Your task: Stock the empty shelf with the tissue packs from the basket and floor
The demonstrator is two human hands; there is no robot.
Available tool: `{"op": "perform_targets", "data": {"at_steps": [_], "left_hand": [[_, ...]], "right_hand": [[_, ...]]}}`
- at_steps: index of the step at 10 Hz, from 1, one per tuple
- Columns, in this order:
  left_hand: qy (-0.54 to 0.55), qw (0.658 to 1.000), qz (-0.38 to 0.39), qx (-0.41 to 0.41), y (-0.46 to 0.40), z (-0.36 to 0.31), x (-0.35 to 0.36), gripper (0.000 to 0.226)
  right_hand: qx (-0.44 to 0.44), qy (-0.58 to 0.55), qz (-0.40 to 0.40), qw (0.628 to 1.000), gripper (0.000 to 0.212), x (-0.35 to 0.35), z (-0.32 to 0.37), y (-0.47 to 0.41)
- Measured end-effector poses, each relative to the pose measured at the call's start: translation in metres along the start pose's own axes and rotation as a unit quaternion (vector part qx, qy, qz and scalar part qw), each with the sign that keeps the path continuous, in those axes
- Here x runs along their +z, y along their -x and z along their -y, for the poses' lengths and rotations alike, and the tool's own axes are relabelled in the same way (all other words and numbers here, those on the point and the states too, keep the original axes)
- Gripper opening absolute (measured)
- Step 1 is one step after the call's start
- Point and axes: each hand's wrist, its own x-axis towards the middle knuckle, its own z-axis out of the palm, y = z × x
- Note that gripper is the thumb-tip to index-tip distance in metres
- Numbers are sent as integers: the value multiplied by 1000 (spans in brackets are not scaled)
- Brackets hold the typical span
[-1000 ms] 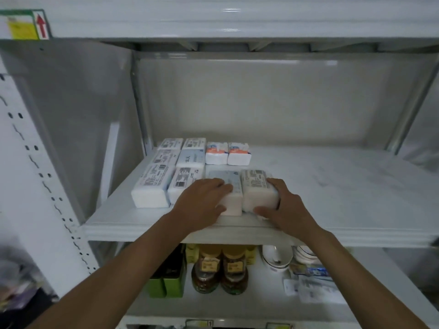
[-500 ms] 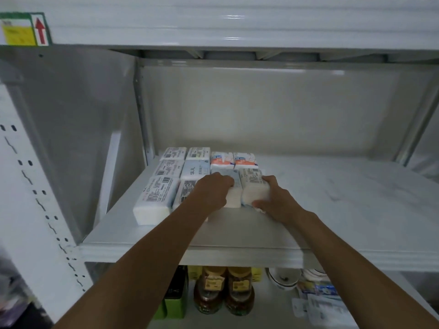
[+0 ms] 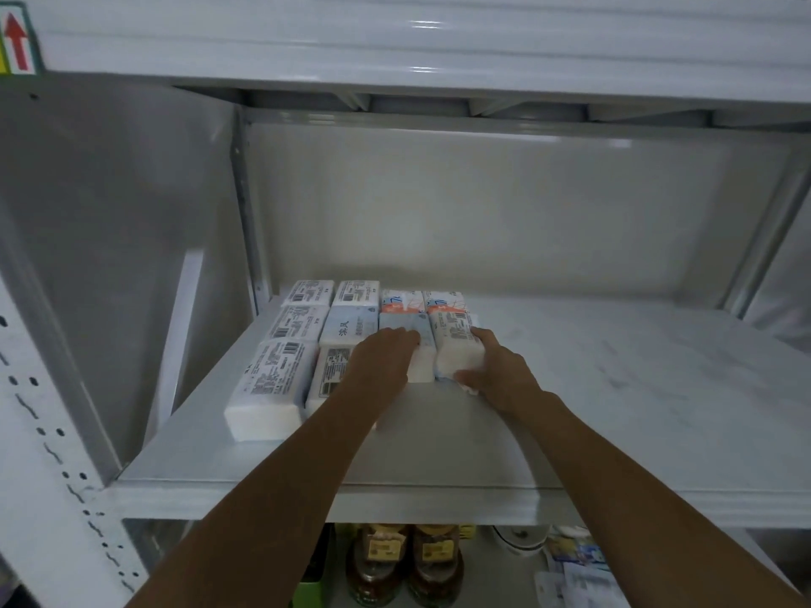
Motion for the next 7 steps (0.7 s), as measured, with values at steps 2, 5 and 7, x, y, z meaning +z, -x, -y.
{"op": "perform_targets", "data": {"at_steps": [2,5,7], "left_hand": [[15,1000,-3,4,3,0,6,60],[82,996,-40,14,6,17,-37,59],[-113,993,35,25,-4,16,-69,81]], "right_hand": [[13,13,3,1000,86,2,6,1],[9,132,5,991,88,-39,26,16],[-47,246,-68,966,75,-55,51,18]]}}
